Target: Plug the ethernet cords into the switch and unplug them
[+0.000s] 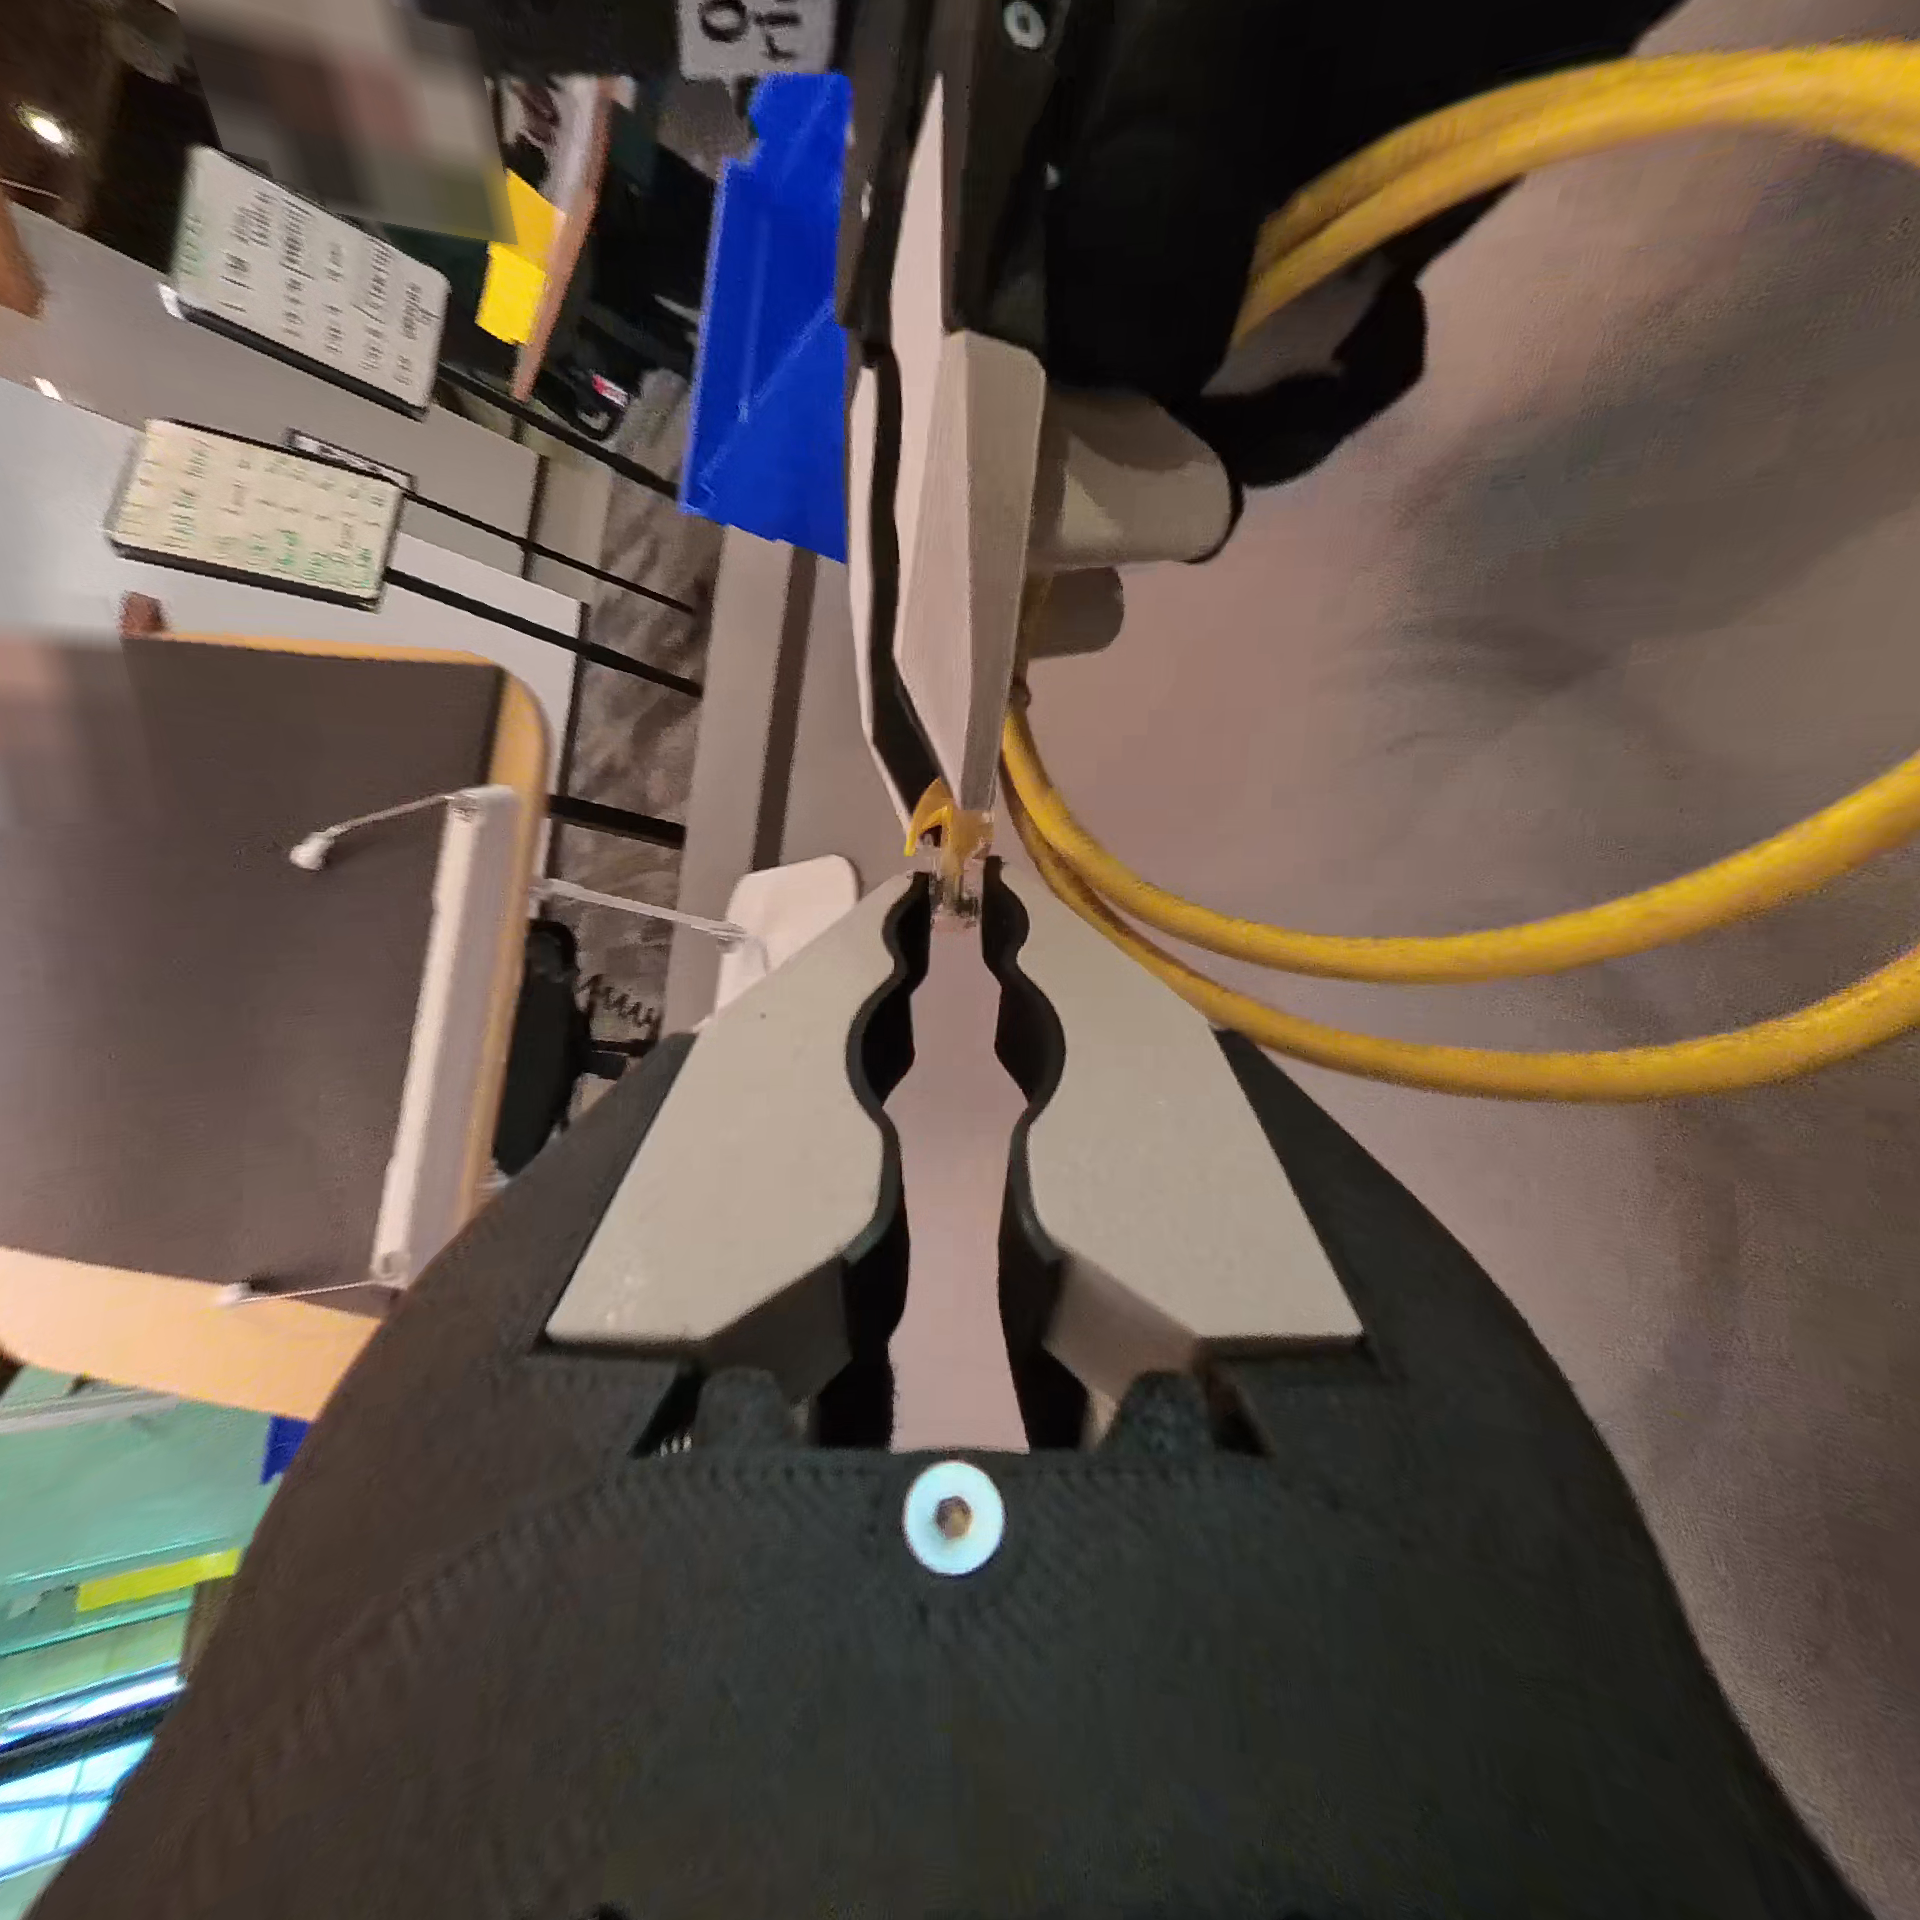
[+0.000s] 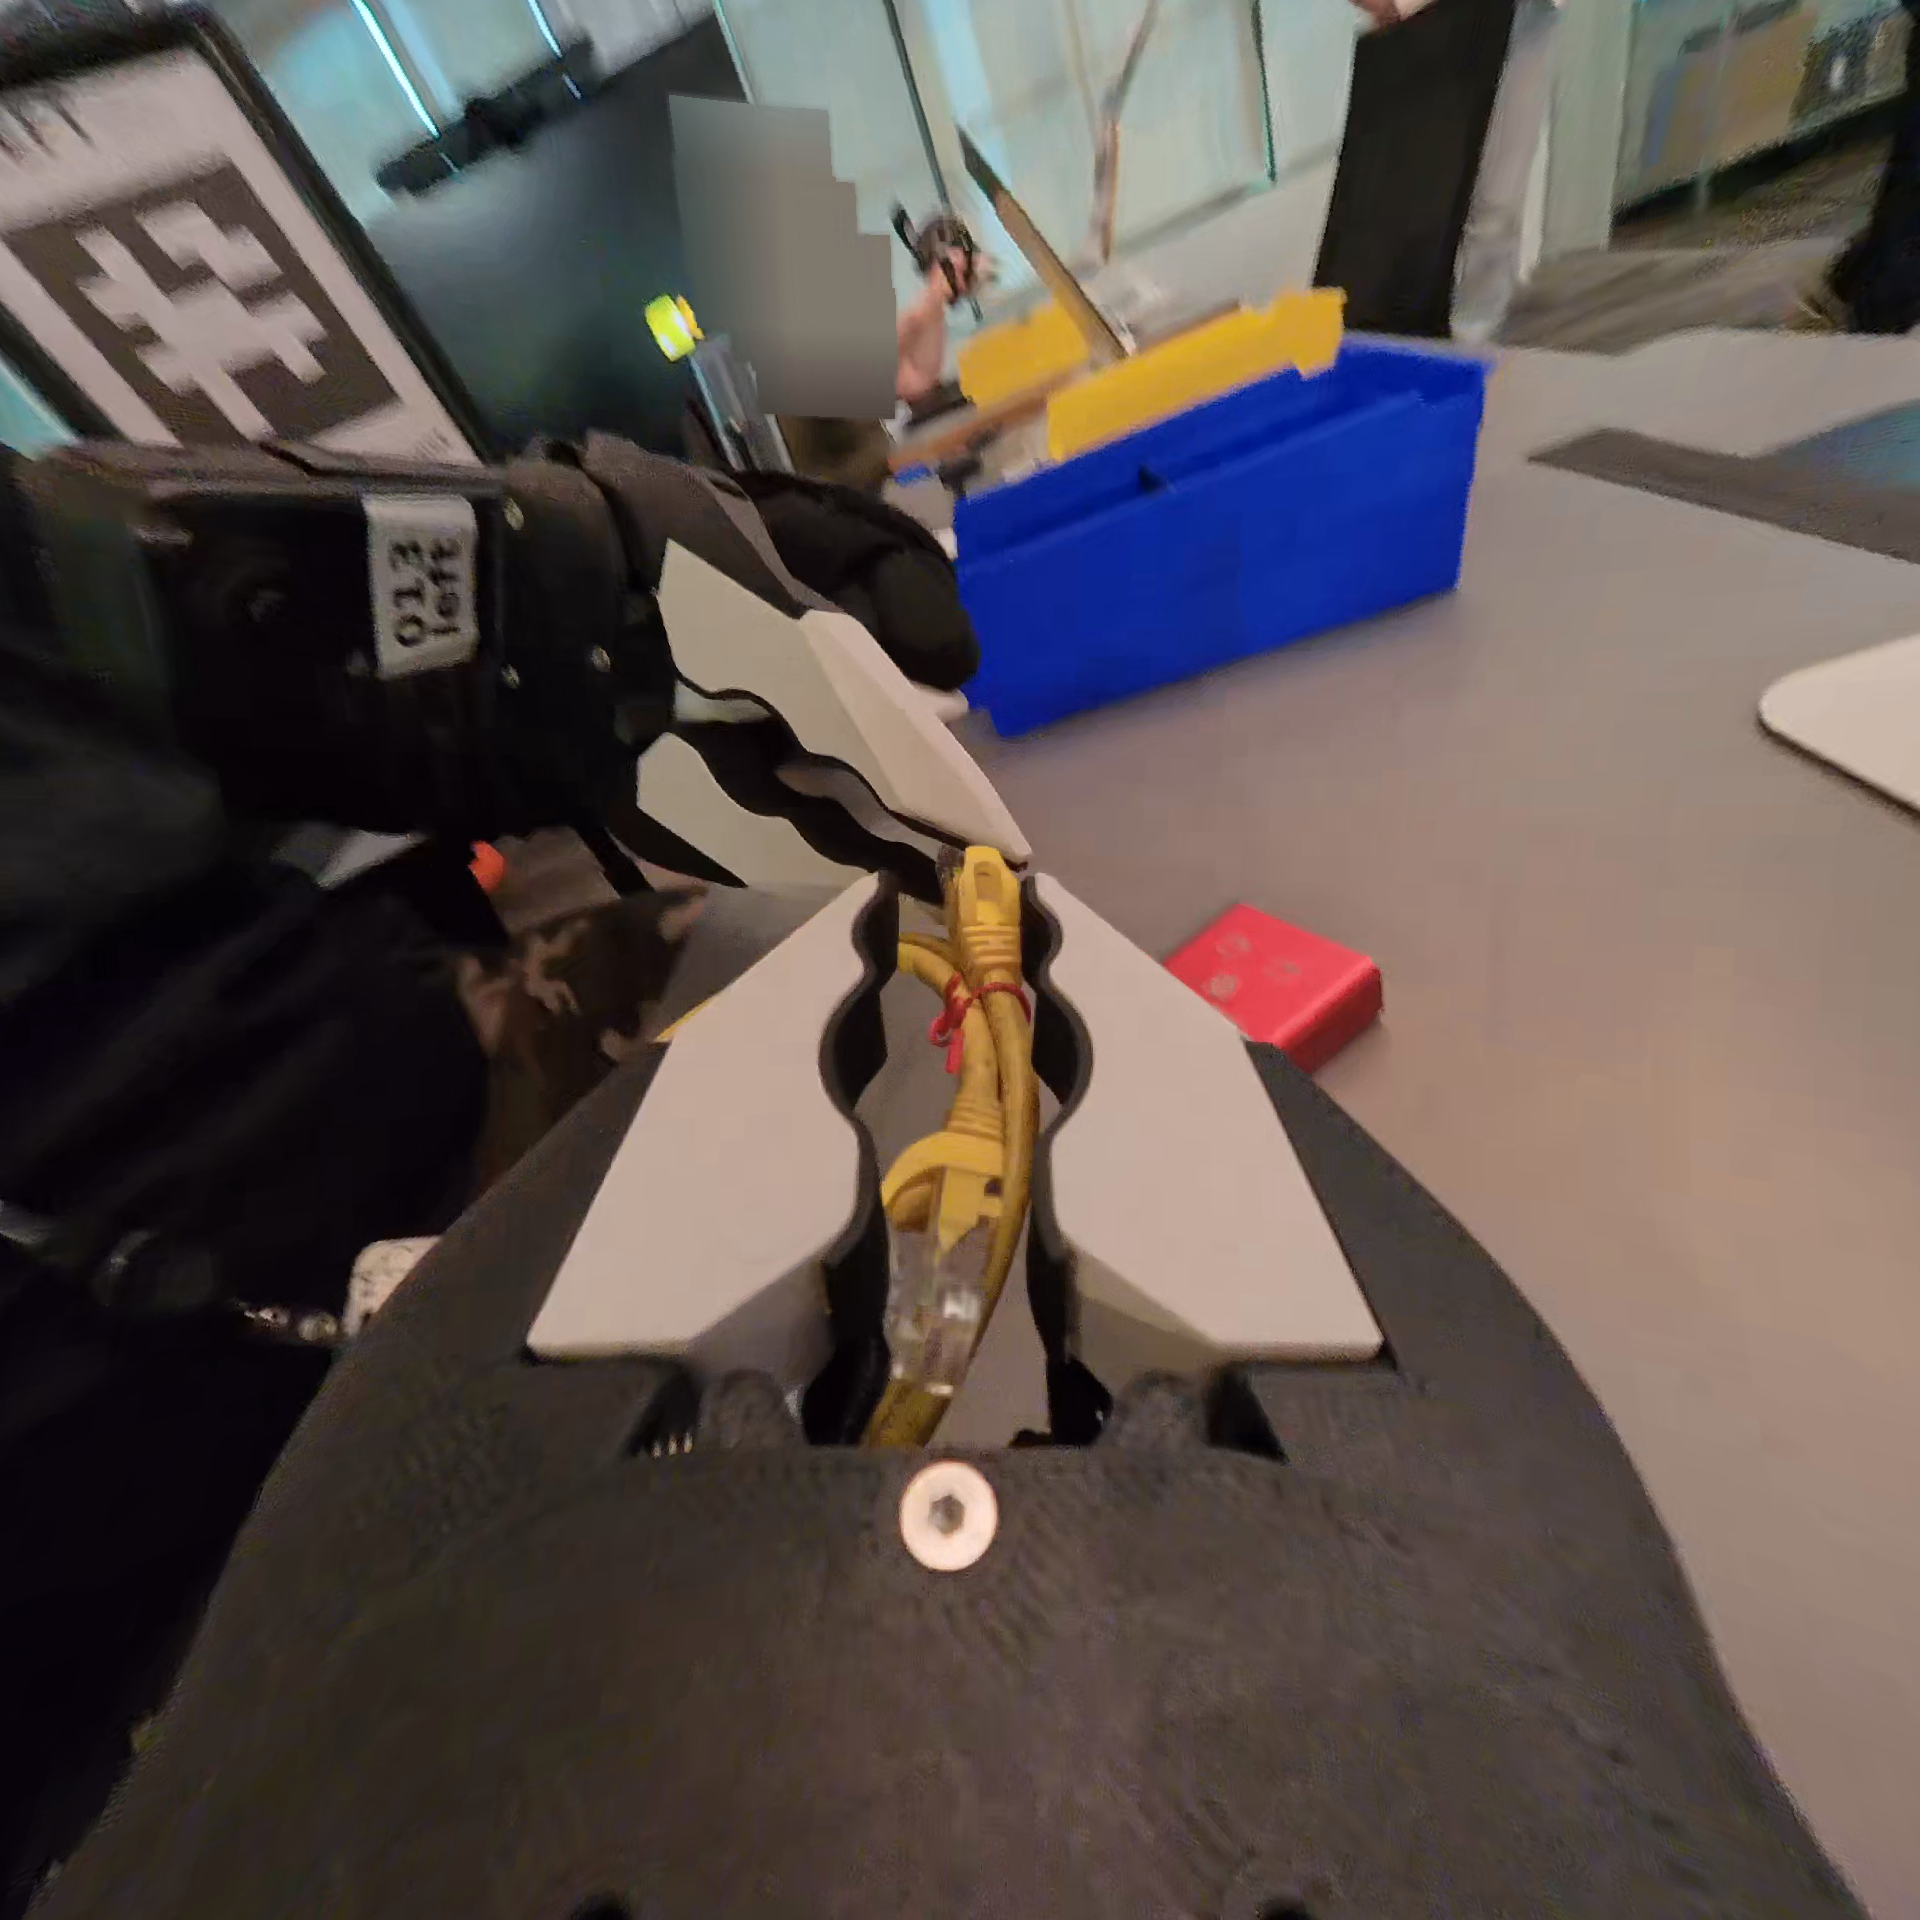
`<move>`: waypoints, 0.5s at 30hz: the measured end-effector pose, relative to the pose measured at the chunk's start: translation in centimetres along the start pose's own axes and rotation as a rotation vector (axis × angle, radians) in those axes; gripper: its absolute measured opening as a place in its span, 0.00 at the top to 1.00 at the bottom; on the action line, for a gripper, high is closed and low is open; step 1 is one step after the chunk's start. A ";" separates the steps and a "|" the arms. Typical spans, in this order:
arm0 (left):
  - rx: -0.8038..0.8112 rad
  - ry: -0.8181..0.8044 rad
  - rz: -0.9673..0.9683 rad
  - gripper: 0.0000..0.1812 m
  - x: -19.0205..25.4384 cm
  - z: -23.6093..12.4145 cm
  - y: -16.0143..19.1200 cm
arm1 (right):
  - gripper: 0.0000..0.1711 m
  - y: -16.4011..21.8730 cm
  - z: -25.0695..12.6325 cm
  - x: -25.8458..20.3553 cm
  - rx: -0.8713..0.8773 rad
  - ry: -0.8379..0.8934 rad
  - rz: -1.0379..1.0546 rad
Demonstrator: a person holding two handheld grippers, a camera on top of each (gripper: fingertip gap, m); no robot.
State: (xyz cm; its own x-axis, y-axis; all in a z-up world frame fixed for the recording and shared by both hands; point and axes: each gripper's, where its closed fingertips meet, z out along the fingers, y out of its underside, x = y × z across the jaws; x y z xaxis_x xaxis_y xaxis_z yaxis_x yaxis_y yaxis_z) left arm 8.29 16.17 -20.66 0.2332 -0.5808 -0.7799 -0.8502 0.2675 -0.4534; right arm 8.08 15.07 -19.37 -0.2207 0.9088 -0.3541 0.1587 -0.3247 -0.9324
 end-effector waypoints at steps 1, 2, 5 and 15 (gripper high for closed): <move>0.006 -0.020 0.007 0.96 -0.6 -0.3 -0.4 | 0.88 -0.7 -0.1 -0.3 0.032 -0.015 0.003; 0.007 -0.037 0.013 0.96 -1.1 -0.6 -0.8 | 0.88 -1.3 -0.2 -0.6 0.051 -0.022 0.008; 0.006 -0.086 0.030 0.96 -2.0 -1.1 -1.4 | 0.87 -1.8 -0.4 -0.8 0.019 -0.002 0.029; 0.050 -0.157 0.036 0.96 -3.8 -2.5 -3.6 | 0.93 -3.7 -1.3 -2.2 0.094 -0.055 0.030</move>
State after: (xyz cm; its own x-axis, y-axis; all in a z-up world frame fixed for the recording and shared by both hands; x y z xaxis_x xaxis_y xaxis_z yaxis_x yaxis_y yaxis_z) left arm 9.30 15.46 -15.01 0.2772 -0.4440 -0.8521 -0.8355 0.3265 -0.4419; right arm 9.23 14.60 -15.03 -0.2700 0.8836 -0.3826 0.0751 -0.3768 -0.9233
